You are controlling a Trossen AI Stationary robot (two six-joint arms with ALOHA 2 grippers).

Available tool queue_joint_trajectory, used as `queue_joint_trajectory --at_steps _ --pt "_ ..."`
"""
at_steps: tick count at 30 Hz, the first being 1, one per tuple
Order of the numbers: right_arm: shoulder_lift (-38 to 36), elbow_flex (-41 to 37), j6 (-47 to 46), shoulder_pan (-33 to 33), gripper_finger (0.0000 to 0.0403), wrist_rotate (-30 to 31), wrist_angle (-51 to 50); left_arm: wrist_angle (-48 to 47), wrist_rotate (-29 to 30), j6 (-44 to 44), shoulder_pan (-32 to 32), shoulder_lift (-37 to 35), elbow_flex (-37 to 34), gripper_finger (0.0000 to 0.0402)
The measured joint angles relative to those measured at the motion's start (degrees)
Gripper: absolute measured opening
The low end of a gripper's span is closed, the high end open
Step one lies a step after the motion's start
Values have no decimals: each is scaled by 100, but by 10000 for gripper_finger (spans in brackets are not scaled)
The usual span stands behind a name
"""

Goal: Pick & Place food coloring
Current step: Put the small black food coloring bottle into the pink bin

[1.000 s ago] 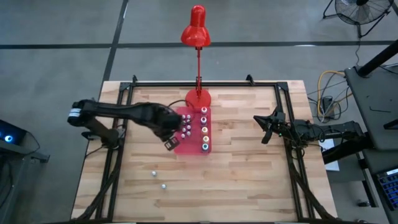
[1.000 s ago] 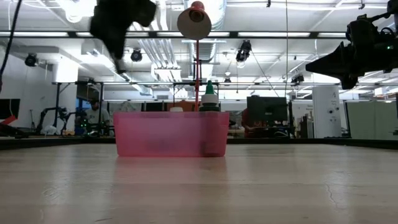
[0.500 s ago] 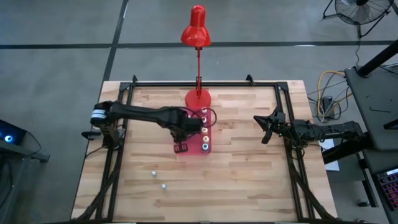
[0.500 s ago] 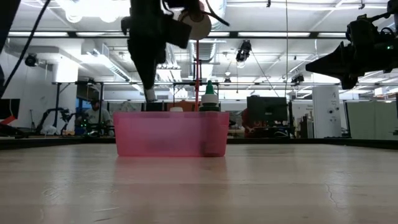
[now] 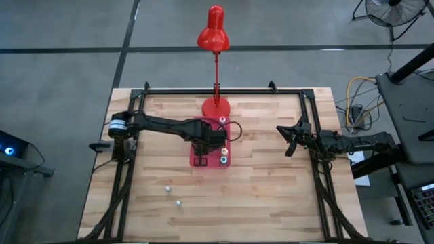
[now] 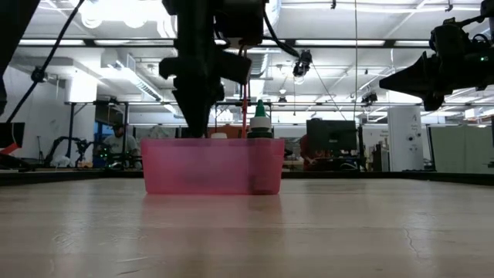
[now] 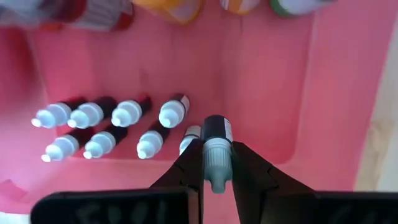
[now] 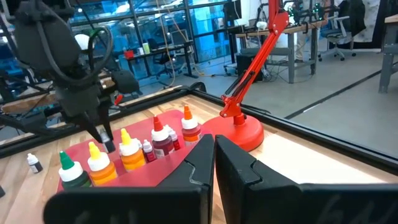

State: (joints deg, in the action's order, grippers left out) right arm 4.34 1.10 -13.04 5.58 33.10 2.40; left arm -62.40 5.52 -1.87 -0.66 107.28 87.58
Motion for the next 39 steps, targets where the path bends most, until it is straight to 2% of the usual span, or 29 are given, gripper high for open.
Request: queue_joint_trajectory --at_steps 14,29,39 --pt "0 0 0 0 9 2 0 606 -5 -279 -44 -20 -702 27" --pt "0 0 0 4 9 0 2 885 -308 -103 -19 -26 -1121 27" --pt "0 -2 0 2 9 2 2 1024 -303 -113 12 -33 -1227 28"
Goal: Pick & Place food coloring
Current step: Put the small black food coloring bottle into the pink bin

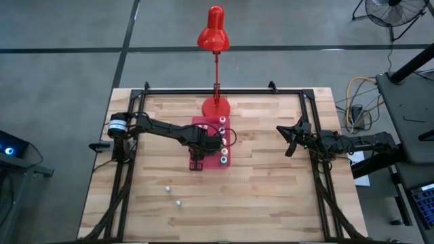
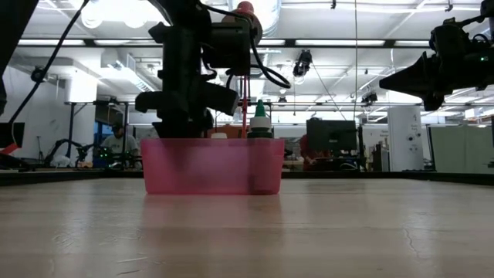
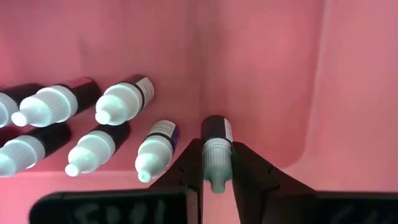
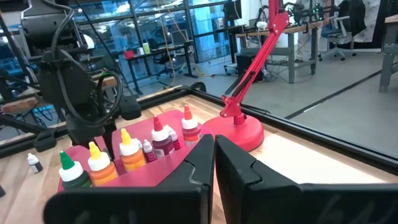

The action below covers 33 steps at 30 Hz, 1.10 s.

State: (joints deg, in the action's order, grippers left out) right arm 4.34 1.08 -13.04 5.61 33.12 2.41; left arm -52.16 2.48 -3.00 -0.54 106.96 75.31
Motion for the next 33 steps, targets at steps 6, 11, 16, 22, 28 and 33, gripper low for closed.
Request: queue_joint_trajectory --at_steps 6,11,16,22,28,33 --pt "0 1 0 0 9 -2 -2 12 28 0 0 0 -2 75" --pt "0 2 0 0 9 -1 -2 9 57 83 0 0 -2 100" --pt "0 1 0 0 9 -2 -1 -55 55 158 0 -10 3 106" --pt "0 2 0 0 9 -1 0 -618 59 272 13 -94 438 107" --pt "-2 2 0 -4 9 -2 -2 -1424 59 1057 52 -267 1238 108" --pt "4 2 0 -4 8 0 0 -2213 59 2296 179 -336 1857 108"
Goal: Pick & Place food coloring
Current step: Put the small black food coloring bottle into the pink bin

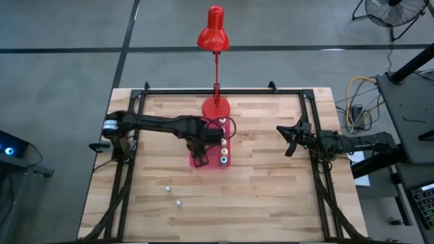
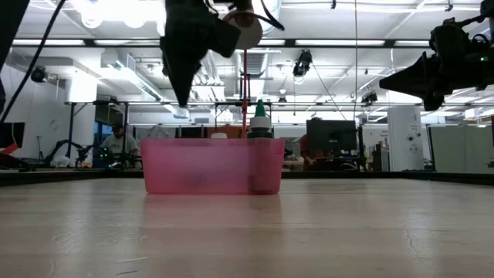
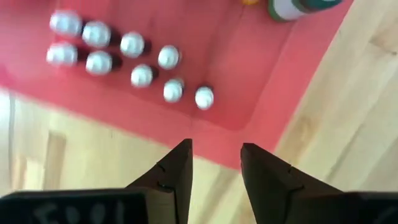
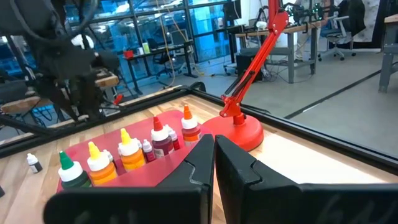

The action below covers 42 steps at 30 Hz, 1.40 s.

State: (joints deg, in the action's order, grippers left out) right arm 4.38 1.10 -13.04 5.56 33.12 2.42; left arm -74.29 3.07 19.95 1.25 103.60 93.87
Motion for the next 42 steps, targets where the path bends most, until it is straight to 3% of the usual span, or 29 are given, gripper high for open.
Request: queue_joint_trajectory --at_steps 7,16,27,36,42 --pt "3 -2 0 0 9 -2 0 -651 -1 1725 413 -214 123 108" --pt "5 -1 0 2 9 -1 -1 -833 -2 4076 1175 -816 -762 108" --pt "9 0 0 4 9 -1 -2 502 -682 6510 1983 -1713 -2581 108" --pt "17 -2 0 4 9 -2 0 1532 -704 7646 2455 -1695 -3591 108" --pt "20 -1 0 4 9 -1 0 2096 -790 7956 2653 -1591 -3890 108"
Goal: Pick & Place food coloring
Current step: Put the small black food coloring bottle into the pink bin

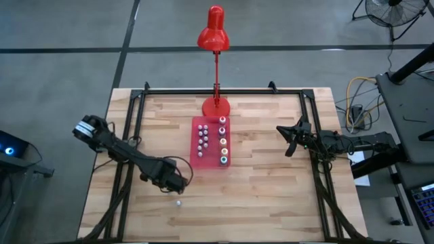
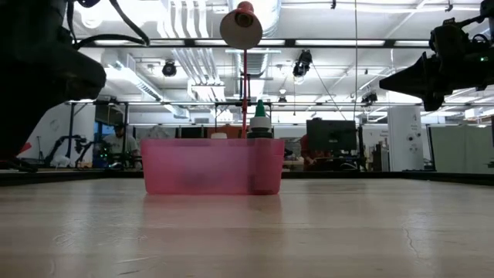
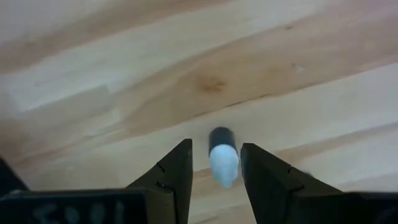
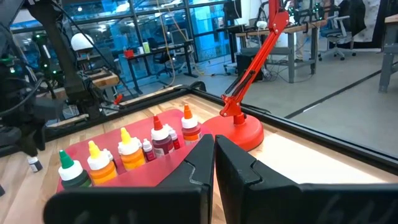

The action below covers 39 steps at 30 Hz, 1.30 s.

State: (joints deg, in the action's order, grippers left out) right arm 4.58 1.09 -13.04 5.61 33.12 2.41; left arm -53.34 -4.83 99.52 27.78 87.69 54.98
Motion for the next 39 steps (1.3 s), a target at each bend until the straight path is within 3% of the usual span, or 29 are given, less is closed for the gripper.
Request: queue_joint_trajectory --at_steps 23,33,39 --pt "-2 0 0 0 9 0 0 347 -161 213 222 362 20 106" --pt "-2 0 0 0 9 0 0 340 116 82 227 357 7 27" --pt "-4 -1 0 -2 9 -1 -2 332 119 -98 205 357 52 27"
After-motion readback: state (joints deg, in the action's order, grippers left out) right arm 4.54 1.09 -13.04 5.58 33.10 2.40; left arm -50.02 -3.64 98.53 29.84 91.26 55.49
